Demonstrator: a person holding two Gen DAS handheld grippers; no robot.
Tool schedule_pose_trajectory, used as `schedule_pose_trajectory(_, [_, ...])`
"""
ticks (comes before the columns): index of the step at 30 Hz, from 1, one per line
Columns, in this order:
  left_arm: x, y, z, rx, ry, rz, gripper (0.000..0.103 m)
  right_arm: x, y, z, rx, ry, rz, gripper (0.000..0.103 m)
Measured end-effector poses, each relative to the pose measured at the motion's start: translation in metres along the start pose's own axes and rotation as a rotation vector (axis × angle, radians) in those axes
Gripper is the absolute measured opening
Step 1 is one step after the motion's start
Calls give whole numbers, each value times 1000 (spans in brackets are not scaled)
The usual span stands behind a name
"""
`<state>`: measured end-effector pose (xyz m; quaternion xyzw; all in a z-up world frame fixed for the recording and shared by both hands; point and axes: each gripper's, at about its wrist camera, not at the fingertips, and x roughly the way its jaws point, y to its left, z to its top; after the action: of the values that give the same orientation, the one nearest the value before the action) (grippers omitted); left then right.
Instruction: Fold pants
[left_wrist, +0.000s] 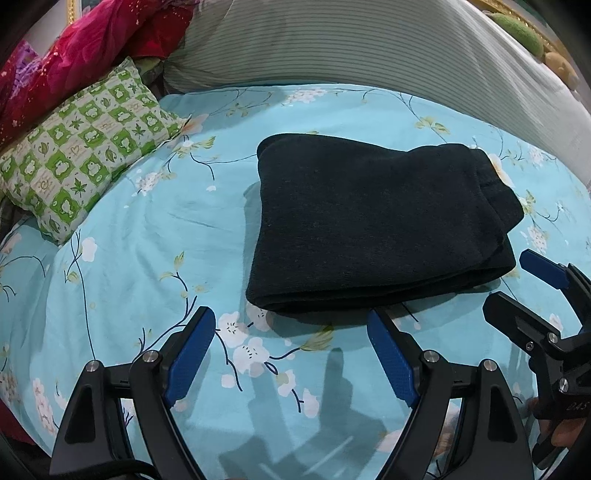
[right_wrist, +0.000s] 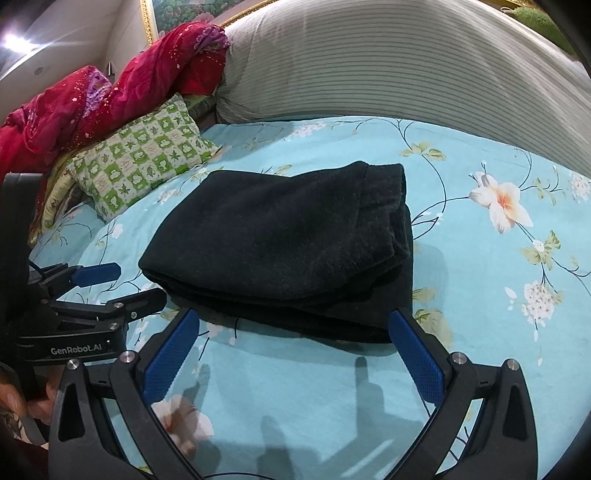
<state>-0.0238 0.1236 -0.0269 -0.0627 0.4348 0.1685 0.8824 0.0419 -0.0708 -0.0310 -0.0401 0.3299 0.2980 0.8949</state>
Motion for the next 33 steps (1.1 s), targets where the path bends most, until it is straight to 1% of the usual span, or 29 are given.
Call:
schedule_pose_trajectory(10, [0,-1,3,7,3,-8,85,-1,3,5,-30,0,-7,102])
schedule_pose_trajectory(33, [-5,-6,3,21,3,-23,86,-3,-1,8,-11,-1,-11,102])
